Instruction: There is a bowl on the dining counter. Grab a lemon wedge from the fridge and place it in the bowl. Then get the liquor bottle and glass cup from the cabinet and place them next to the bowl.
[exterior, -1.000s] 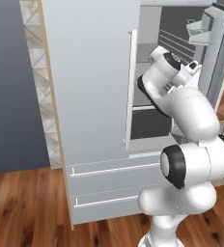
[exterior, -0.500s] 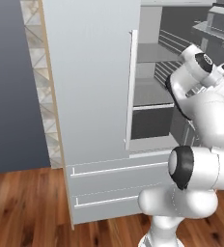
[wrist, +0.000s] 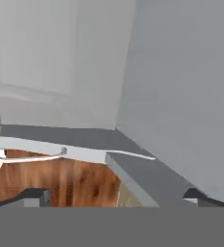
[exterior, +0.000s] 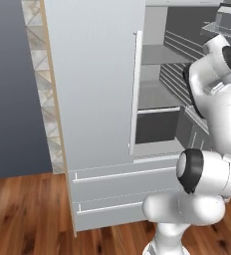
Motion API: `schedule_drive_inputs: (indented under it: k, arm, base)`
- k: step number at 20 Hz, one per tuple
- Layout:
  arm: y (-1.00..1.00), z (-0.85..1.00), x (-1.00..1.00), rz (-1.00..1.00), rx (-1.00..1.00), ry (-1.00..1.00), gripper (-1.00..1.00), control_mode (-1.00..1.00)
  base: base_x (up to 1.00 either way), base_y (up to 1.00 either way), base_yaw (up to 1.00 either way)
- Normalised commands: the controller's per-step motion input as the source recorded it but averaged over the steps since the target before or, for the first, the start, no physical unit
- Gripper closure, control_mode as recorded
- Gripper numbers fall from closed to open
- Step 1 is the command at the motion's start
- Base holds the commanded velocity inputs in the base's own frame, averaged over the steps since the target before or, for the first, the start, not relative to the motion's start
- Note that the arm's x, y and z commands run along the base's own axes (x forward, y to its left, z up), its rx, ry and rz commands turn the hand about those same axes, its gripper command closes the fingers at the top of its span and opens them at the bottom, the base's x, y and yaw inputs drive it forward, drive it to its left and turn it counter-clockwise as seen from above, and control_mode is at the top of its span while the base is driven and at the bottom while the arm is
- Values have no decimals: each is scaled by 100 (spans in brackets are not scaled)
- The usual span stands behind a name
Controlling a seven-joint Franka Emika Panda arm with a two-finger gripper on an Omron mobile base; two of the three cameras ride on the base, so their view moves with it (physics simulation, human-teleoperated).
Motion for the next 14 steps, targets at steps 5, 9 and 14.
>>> schedule_drive_inputs:
  k: [5, 9, 14]
  arm:
    - [99, -12, -69, 1, 13, -46, -100, -100]
    - [100, -10, -27, 13, 0, -44, -100, -100]
    - [100, -1, -2, 18, 12, -37, -100, -100]
  base:
    - [0, 0, 0]
    - [0, 0, 0]
    - [0, 0, 0]
